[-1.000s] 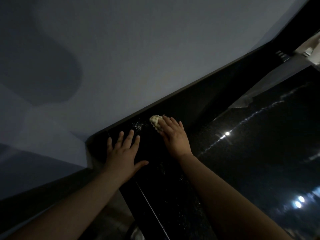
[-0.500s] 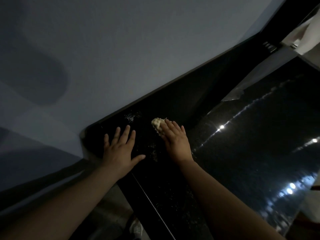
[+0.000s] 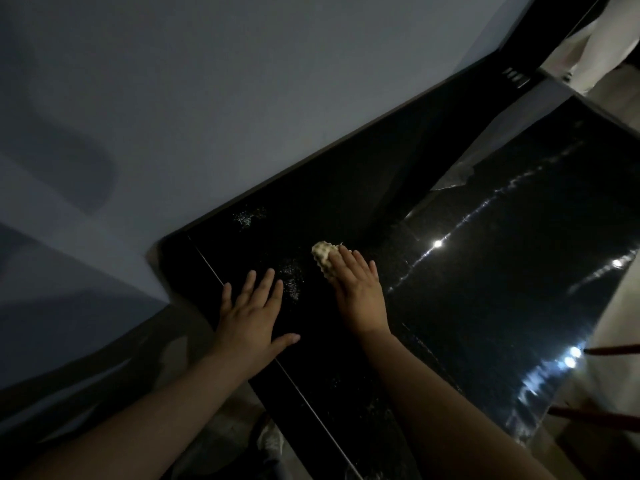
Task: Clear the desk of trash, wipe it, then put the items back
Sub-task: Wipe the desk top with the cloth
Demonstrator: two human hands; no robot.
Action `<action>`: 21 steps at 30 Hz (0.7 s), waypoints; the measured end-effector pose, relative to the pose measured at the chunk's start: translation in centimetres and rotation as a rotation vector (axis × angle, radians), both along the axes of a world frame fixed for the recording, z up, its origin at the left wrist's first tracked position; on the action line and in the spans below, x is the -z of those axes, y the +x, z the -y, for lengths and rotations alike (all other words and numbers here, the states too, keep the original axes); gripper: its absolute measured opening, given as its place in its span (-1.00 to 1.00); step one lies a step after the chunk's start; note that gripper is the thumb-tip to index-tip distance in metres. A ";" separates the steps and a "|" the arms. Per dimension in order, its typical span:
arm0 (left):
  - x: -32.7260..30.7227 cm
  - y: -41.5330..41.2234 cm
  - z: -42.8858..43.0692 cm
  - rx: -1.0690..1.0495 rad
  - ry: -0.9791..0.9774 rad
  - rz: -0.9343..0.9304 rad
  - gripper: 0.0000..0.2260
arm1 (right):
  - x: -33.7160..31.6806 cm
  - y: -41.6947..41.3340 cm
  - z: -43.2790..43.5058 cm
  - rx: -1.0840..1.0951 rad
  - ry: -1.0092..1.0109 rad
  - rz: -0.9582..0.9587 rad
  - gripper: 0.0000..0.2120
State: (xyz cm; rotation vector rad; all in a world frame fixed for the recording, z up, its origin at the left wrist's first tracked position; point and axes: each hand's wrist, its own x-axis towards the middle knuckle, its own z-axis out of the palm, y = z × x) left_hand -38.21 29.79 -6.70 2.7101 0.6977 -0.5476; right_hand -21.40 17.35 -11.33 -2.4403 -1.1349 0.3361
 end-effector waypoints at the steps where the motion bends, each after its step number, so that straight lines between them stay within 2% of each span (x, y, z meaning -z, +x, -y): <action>1: -0.1 0.0 0.5 0.010 0.006 -0.012 -0.19 | 0.0 -0.2 0.5 0.008 -0.004 0.001 -0.52; 8: 0.2 -0.1 3.0 0.028 0.039 -0.082 -0.08 | -0.2 -1.1 3.6 0.048 -0.001 -0.001 -0.52; 21: -0.1 0.3 3.2 0.020 0.041 -0.118 -0.06 | -0.7 -2.3 9.3 0.111 -0.004 -0.054 -0.53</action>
